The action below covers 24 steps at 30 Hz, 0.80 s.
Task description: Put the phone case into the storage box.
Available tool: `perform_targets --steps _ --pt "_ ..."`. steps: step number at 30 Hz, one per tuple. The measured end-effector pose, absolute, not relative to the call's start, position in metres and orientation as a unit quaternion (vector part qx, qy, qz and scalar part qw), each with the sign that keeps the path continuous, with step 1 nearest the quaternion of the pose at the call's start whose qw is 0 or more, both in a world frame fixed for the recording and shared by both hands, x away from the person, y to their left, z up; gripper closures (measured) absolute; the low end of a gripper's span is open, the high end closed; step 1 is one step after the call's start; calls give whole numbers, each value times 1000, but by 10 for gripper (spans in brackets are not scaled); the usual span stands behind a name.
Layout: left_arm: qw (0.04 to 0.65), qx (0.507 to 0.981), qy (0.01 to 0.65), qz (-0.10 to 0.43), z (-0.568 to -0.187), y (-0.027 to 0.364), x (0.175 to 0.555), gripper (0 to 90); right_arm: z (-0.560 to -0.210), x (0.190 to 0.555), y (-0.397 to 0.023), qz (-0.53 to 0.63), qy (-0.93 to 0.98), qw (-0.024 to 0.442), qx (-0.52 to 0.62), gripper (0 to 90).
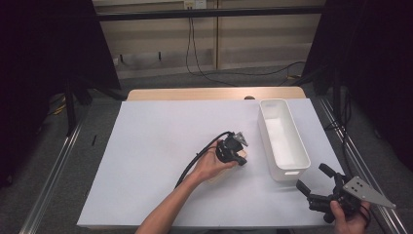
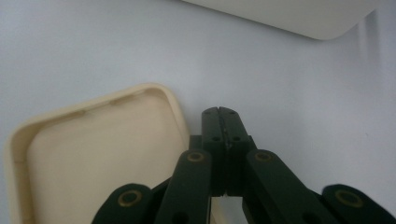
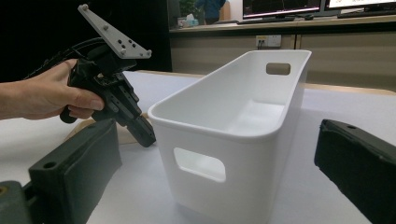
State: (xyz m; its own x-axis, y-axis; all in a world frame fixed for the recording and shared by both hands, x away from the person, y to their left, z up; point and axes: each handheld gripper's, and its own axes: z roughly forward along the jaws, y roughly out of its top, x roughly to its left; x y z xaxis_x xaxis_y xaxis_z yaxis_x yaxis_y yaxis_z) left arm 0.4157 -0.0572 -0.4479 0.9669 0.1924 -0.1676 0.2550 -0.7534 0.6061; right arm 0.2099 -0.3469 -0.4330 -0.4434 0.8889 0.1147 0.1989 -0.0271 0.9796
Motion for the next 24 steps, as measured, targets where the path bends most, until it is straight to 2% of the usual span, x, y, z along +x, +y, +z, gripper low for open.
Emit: perform_targets --steps 24 --pt "314 937 154 -16 -446 -33 436 900 -433 210 -347 571 628 302 433 2"
